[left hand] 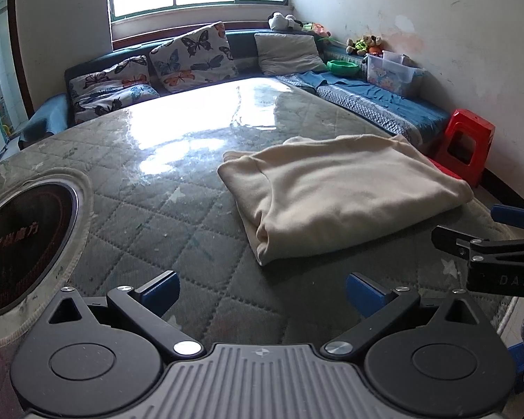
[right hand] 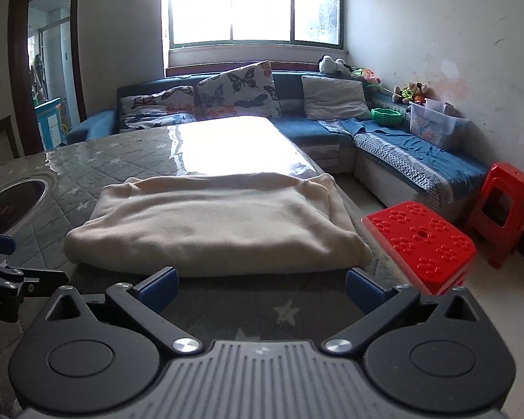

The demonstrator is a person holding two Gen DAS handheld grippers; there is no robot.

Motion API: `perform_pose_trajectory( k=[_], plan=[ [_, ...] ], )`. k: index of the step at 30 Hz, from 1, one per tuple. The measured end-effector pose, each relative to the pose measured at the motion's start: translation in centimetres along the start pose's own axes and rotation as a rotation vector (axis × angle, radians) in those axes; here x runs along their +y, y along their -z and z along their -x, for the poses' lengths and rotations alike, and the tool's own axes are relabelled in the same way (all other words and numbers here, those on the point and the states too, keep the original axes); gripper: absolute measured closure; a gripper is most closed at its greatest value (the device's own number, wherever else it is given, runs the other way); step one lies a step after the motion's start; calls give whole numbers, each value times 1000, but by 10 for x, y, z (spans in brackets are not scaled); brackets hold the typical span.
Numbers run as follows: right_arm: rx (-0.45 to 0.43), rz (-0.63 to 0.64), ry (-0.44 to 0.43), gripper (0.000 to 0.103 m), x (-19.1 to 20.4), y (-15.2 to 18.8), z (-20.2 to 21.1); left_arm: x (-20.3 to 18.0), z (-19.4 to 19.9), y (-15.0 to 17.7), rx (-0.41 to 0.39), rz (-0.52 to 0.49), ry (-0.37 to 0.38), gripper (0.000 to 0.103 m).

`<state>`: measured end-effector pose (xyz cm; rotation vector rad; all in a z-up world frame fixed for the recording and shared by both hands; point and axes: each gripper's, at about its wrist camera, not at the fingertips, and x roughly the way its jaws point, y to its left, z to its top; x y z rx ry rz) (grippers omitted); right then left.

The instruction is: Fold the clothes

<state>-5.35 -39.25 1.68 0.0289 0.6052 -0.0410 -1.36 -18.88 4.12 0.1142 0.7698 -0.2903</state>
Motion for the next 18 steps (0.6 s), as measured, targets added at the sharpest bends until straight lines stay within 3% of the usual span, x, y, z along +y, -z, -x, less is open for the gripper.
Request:
perform_pose_trajectory(
  k=[18],
  plan=[
    [-16, -9, 13, 0, 12, 17, 23, -2, 20, 21, -24, -21, 6, 0]
  ],
)
